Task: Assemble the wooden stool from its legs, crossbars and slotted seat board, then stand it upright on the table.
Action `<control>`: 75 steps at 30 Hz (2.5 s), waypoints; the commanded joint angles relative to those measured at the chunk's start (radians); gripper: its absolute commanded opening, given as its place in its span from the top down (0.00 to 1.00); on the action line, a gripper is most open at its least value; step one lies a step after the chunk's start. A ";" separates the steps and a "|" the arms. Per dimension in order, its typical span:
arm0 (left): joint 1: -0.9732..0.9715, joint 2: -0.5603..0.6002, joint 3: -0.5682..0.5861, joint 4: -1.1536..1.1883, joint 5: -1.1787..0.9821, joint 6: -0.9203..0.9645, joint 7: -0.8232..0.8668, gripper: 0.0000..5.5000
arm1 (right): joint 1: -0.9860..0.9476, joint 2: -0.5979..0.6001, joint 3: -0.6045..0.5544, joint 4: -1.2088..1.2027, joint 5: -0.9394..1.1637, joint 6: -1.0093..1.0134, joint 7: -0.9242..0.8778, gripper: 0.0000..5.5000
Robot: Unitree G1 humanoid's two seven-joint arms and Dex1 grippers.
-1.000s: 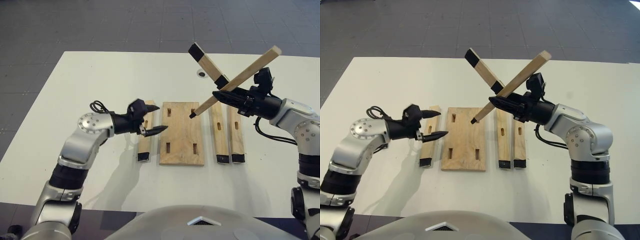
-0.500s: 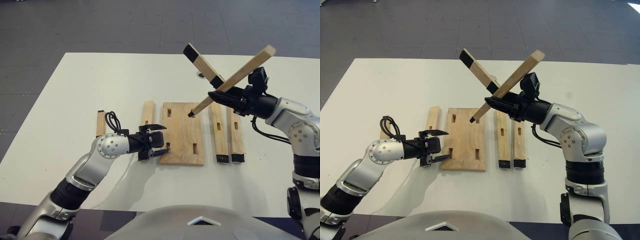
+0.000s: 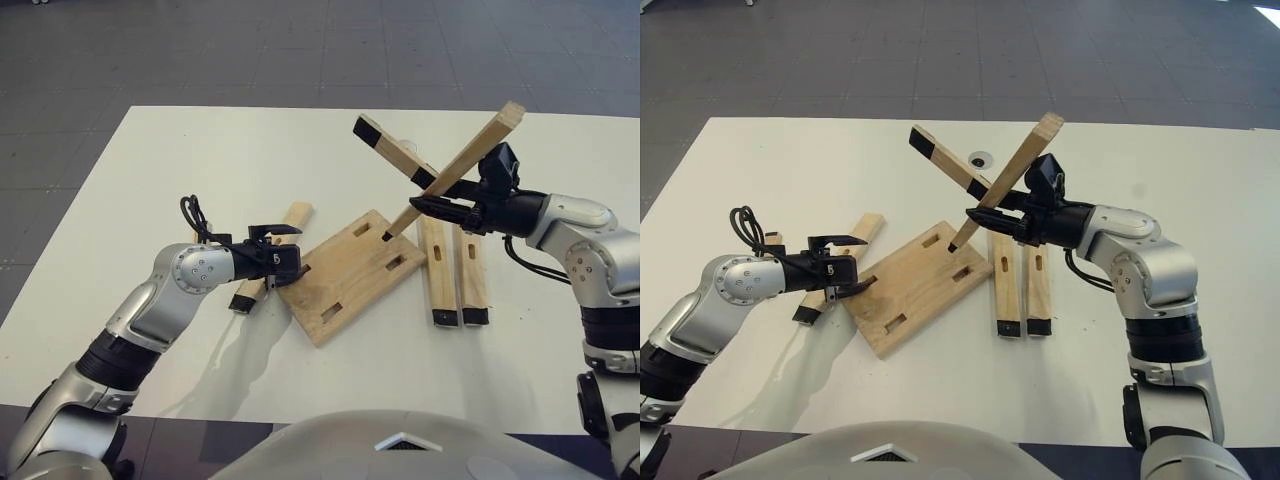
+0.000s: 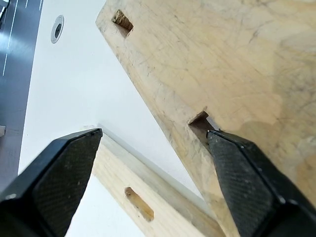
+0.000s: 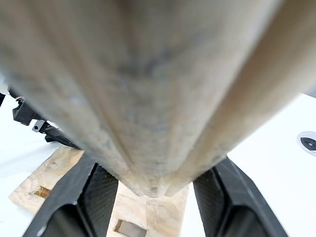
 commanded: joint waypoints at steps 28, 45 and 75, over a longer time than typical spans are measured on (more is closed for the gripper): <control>0.069 -0.053 -0.007 -0.090 0.040 0.135 -0.017 0.28 | 0.297 -0.060 -0.054 -0.153 -0.036 0.073 -0.189 0.63; 0.033 -0.200 -0.029 -0.169 0.063 0.321 0.032 0.28 | 0.375 0.046 0.174 0.097 -0.381 -0.387 -0.306 0.63; 0.044 -0.195 -0.027 -0.109 0.048 0.288 0.031 0.28 | 0.152 0.050 0.012 0.435 -0.040 -0.014 -0.089 0.63</control>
